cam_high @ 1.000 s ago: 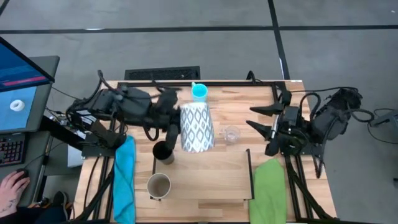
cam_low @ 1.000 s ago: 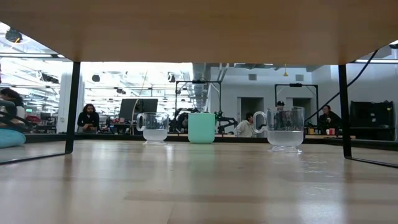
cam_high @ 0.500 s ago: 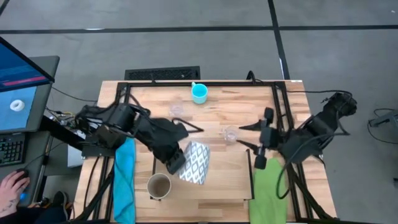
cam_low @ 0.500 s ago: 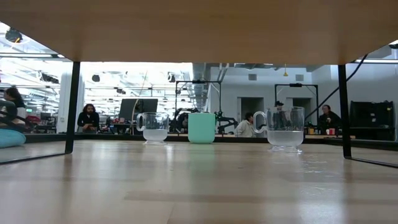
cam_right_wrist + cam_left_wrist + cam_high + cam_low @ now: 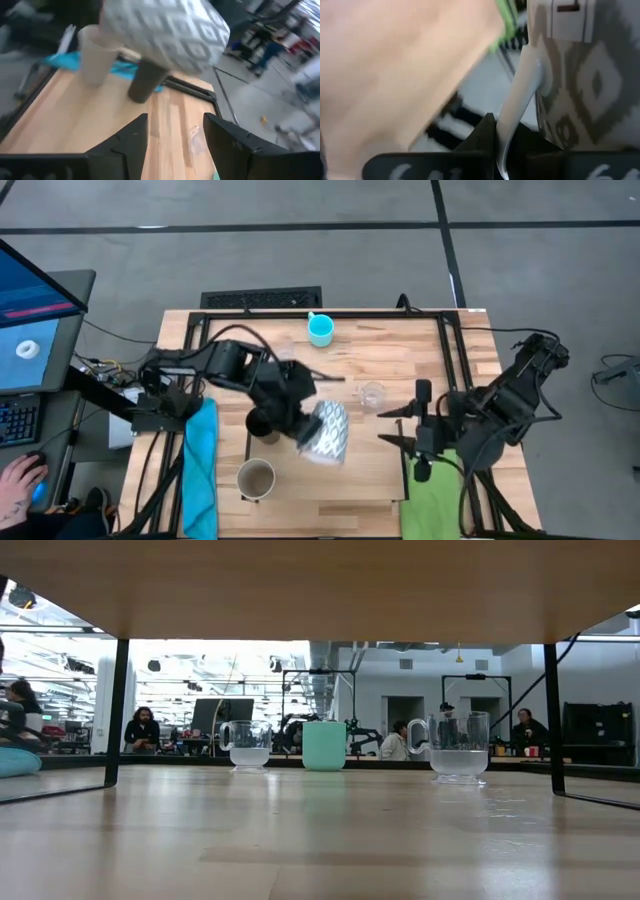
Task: Stack small to large cups/mugs on shelf
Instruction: Put the gray patterned mug on the shelf
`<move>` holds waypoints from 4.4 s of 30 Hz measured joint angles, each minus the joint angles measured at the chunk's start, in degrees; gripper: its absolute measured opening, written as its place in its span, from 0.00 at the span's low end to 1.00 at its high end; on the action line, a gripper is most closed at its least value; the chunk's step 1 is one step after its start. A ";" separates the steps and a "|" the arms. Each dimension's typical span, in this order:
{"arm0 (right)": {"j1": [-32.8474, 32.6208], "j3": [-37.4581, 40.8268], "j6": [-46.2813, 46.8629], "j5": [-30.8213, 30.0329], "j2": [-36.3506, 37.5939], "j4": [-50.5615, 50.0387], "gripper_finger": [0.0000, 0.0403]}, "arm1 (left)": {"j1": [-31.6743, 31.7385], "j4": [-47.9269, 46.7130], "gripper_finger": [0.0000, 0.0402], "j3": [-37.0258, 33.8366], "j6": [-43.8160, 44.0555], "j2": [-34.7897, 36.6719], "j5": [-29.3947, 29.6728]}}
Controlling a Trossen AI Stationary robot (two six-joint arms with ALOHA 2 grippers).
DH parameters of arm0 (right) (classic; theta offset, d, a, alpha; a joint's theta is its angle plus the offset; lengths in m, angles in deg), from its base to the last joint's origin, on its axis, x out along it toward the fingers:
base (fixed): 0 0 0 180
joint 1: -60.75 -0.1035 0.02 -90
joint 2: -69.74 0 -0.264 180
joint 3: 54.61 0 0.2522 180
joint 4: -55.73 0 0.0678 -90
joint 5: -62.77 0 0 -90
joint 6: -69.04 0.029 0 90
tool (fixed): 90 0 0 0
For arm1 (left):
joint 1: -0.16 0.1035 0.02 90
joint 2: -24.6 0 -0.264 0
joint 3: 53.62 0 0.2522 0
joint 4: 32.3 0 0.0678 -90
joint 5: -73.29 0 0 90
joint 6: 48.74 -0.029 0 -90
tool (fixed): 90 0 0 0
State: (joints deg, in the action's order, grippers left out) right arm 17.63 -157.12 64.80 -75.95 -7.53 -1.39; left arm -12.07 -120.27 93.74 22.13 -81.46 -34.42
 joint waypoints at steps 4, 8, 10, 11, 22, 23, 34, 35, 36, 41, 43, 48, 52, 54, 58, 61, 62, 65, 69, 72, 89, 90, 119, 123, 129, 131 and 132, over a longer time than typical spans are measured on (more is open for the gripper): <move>0.73 0.00 10.96 -6.30 0.01 0.93 0.51 | 3.76 2.28 0.01 0.00 0.24 0.00 5.14; 0.55 0.00 16.58 -8.21 0.01 4.51 0.49 | 6.99 4.03 0.01 0.00 -1.86 0.00 7.03; 0.40 0.00 18.36 -8.58 0.01 5.07 0.48 | 8.42 4.92 0.01 0.00 -2.99 0.00 7.95; 0.30 0.00 19.35 -9.41 0.01 5.09 0.48 | 9.17 5.00 0.01 0.00 -3.37 0.01 8.74; 2.75 0.00 13.06 -19.72 0.01 9.86 0.48 | 11.85 9.88 0.01 0.00 -5.79 -0.51 10.30; 3.34 0.00 12.53 -19.68 0.01 9.78 0.50 | 11.87 10.09 0.01 0.00 -5.85 -0.52 10.36; 8.36 0.00 11.74 -19.20 0.01 11.20 0.61 | 11.78 12.89 0.01 0.00 -6.33 -1.91 10.31; 8.50 0.00 11.74 -19.33 -0.16 11.36 0.59 | 11.75 13.56 0.01 0.00 -6.18 -2.18 10.33; 8.77 -0.05 11.64 -20.35 -0.61 11.85 0.57 | 11.74 14.51 0.01 0.02 -5.88 -2.44 10.31; 8.89 -0.04 8.44 -25.69 -2.94 14.48 0.34 | 11.74 14.73 0.01 0.06 -4.90 -2.51 10.60; 8.76 -0.04 7.24 -29.63 -4.18 16.28 0.21 | 11.69 15.00 0.01 0.14 -4.49 -2.48 11.06; 7.97 -0.07 5.38 -34.85 -5.56 18.57 0.08 | 11.25 16.08 0.04 0.17 -4.59 -2.45 11.69; 7.58 -0.05 4.57 -33.32 -4.92 20.44 0.08 | 10.65 16.22 0.08 0.22 -5.73 -2.45 10.53; 7.53 -0.04 4.27 -32.82 -4.66 20.95 0.08 | 10.32 16.44 0.10 0.22 -6.65 -2.49 10.20; 7.22 0.00 3.64 -32.85 -4.34 21.25 0.07 | 9.69 18.14 0.15 0.14 -8.45 -2.50 11.43; 7.12 0.00 3.35 -33.62 -4.36 20.93 0.07 | 9.19 18.55 0.20 0.04 -8.53 -2.47 13.57; 7.12 0.00 3.37 -33.67 -4.37 20.95 0.07 | 9.05 18.36 0.23 0.02 -8.57 -2.40 14.13; 7.14 0.00 3.84 -33.71 -4.40 20.97 0.07 | 8.69 17.57 0.30 0.00 -8.65 -2.29 15.50; 7.12 0.00 4.13 -34.49 -4.42 21.19 0.07 | 8.44 17.62 0.39 -0.02 -8.20 -2.29 15.57; 7.08 -0.02 4.13 -34.44 -4.45 21.39 0.07 | 8.48 17.67 0.45 -0.02 -7.37 -2.29 12.09; 7.40 0.00 4.27 -34.13 -3.93 20.94 0.07 | 5.08 19.19 0.48 -0.04 -2.11 0.53 15.99; 7.36 0.00 4.26 -34.13 -3.94 21.07 0.07 | 5.02 19.10 0.48 -0.04 -2.07 0.71 16.45; 6.99 0.02 38.59 -4.74 -3.83 -6.28 0.07 | -0.61 13.62 0.48 0.11 -4.43 9.81 25.30; 9.01 0.04 47.94 8.87 -3.83 -18.41 0.07 | -1.29 13.27 0.48 0.11 -5.86 10.01 24.56; 13.67 0.02 51.88 26.25 -3.83 -23.62 0.07 | -1.33 12.40 0.48 0.09 -6.81 9.74 22.40; 14.50 -0.04 52.01 30.36 -4.61 -24.69 0.07 | -1.33 11.44 0.48 0.09 -7.06 9.70 22.26; 15.17 -0.11 52.03 32.06 -5.28 -24.93 0.07 | -1.33 11.10 0.48 0.09 -7.08 9.70 22.28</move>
State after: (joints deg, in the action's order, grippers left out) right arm 32.80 -157.23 116.83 -43.89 -12.81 -26.32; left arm -13.40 -109.17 93.83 15.05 -71.76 -12.13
